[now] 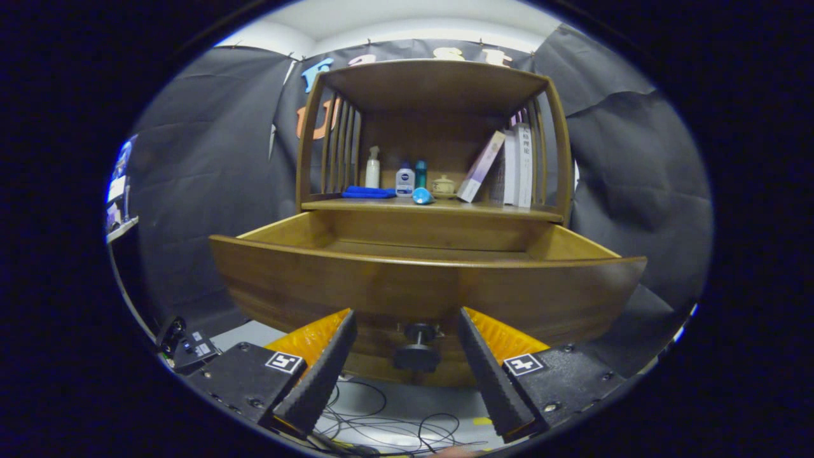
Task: Pull open the drawer, take out the items inside it, and place them on the countertop above the cabinet.
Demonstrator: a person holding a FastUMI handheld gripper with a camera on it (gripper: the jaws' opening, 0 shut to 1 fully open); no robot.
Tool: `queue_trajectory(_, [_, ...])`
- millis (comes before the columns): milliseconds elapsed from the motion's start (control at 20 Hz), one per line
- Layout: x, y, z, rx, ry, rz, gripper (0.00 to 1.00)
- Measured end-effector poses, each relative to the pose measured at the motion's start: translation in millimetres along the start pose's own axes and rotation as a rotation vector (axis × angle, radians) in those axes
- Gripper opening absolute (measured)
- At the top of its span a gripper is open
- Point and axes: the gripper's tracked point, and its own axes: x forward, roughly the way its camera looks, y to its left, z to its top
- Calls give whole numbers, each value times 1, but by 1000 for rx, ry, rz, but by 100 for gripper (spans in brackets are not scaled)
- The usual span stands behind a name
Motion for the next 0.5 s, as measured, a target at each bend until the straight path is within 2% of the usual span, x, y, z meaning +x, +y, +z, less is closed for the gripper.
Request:
queue_trajectory(250, [7,-1,-5,23,-26,-26,99])
queue_trajectory(500, [14,-5,-4,0,-47,-108,99])
